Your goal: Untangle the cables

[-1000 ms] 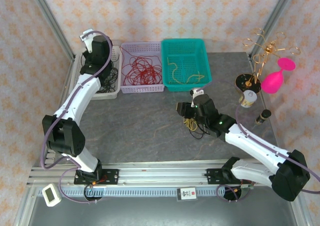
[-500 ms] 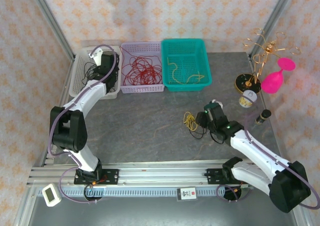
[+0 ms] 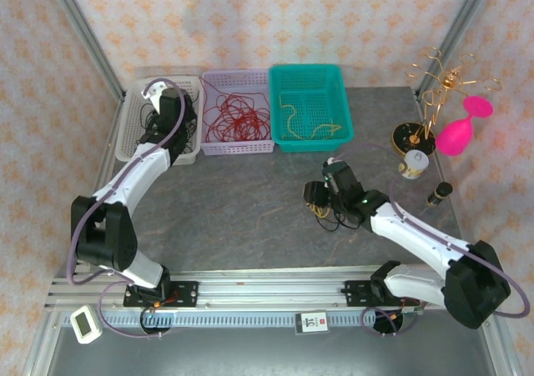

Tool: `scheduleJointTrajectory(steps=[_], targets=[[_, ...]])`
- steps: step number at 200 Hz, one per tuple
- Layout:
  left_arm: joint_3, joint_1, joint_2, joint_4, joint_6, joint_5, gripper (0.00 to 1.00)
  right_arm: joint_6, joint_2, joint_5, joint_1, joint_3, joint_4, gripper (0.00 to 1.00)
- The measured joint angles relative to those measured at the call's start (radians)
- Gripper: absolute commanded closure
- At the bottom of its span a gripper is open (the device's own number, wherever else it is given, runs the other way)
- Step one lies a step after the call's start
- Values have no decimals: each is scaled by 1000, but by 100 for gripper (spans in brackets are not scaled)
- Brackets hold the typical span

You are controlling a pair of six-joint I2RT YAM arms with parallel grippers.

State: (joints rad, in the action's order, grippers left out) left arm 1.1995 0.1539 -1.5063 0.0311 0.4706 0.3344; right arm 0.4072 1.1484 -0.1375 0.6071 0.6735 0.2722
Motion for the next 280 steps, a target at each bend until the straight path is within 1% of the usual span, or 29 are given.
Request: scheduleJointTrajectory(steps=[14, 28, 38, 64, 77, 90, 111, 130, 140, 169, 188, 203, 215, 228, 244, 253, 267, 280], targets=[[-28, 27, 56, -1, -14, -14, 47, 0, 44, 30, 0, 0, -9, 58], [-62, 69, 115, 8, -28, -32, 47, 0, 84, 62, 0, 0, -9, 61], [-94, 103, 159, 13, -35, -44, 47, 0, 103, 77, 0, 0, -7, 64], [-211, 183, 278, 18, -42, -79, 47, -6, 111, 86, 0, 0, -33, 82], [-269, 223, 328, 17, -42, -113, 48, -8, 114, 86, 0, 0, -58, 92], [-320, 260, 365, 13, -41, -153, 49, -13, 124, 85, 0, 0, -73, 100], [-404, 337, 409, -8, -25, -221, 50, -22, 128, 90, 0, 6, -67, 100], [-491, 413, 435, -60, -9, -289, 51, -36, 117, 100, 0, 36, -31, 100], [-542, 448, 444, -97, 1, -342, 51, -45, 100, 104, 0, 56, -8, 100], [-659, 502, 437, -253, 2, -531, 49, -69, 18, 74, 0, 153, 74, 100], [-670, 523, 399, -367, 2, -658, 48, -84, -25, 10, 0, 244, 112, 100], [-654, 527, 350, -444, 16, -718, 45, -95, -41, -46, 0, 308, 127, 100], [-637, 527, 298, -518, 64, -755, 42, -102, -52, -85, 0, 338, 129, 100], [-631, 527, 249, -618, 138, -787, 42, -107, -71, -122, 0, 343, 125, 100], [-632, 527, 204, -742, 251, -817, 43, -111, -89, -158, 0, 333, 117, 100], [-633, 533, 187, -803, 317, -824, 46, -113, -99, -175, 0, 319, 103, 100], [-634, 544, 181, -849, 384, -824, 48, -114, -109, -196, 0, 291, 81, 100], [-633, 558, 181, -861, 417, -818, 48, -114, -110, -214, 0, 269, 66, 100]])
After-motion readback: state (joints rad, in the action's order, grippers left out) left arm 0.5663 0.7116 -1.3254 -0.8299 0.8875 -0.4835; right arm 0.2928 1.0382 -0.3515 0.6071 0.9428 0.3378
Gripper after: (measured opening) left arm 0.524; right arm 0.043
